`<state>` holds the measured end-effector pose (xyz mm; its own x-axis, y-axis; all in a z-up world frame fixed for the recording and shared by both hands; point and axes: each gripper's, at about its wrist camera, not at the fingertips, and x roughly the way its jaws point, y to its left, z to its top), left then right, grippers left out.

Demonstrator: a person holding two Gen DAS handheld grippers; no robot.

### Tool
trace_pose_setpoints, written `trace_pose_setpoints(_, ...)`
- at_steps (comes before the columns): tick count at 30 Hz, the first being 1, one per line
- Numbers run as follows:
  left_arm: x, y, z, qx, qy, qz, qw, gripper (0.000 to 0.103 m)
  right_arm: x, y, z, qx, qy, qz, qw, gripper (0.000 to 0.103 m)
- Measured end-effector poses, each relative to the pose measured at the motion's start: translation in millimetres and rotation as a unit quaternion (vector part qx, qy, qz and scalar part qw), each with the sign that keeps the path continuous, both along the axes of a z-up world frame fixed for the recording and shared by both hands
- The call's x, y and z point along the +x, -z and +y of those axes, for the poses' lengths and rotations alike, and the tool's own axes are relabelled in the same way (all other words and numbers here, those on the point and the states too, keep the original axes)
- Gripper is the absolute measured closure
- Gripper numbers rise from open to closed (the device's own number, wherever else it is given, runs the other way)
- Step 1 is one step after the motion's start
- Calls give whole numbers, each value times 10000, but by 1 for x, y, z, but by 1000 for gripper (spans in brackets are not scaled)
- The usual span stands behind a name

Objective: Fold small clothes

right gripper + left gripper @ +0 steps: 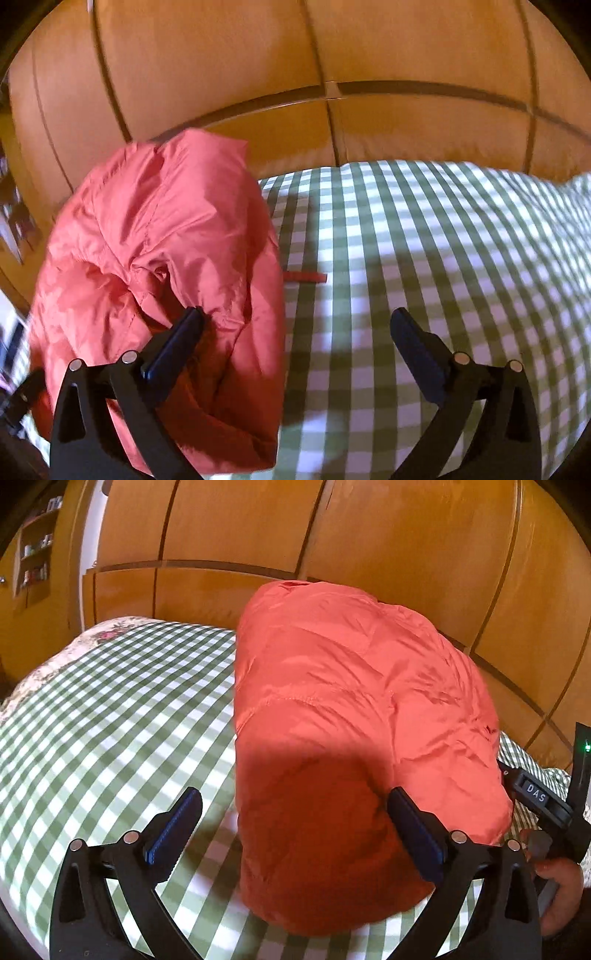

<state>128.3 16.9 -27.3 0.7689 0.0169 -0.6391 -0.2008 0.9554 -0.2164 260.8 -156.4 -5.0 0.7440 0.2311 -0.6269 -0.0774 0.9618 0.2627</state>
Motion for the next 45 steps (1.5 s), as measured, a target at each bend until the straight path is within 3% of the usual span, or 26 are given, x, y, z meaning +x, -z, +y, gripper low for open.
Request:
trace_pose_setpoints(5, -33, -12, -16, 517, -25, -229, 9984, 4, -42, -18, 7, -257, -9, -294, 9992, 2)
trace_pose_setpoints(11, -74, -14, -41, 1073, -87, -299, 9937, 4, -92, -24, 25, -1035, -374, -514, 9926, 2)
trace_pose_setpoints(17, -100, -15, -44, 993, -148, -374, 9942, 4, -130, -24, 27, -996, -591, -434, 9923, 2)
trace_pose_setpoints(23, -119, -15, -52, 1495, -286, -260, 9880, 4, -161, -29, 24, -922, -551, -537, 9928, 2)
trace_pose_setpoints(31, -135, -21, -57, 1207, -157, -414, 9917, 4, -185, -31, 34, -1245, -446, -681, 9889, 2)
trace_pose_setpoints(38, -145, -29, -62, 1263, -219, -679, 9894, 4, -194, -40, 42, -1283, -572, -818, 9867, 2)
trace_pose_setpoints(45, -145, -31, -62, 1300, -215, -686, 9889, 4, -196, -43, 43, -1299, -570, -837, 9863, 2)
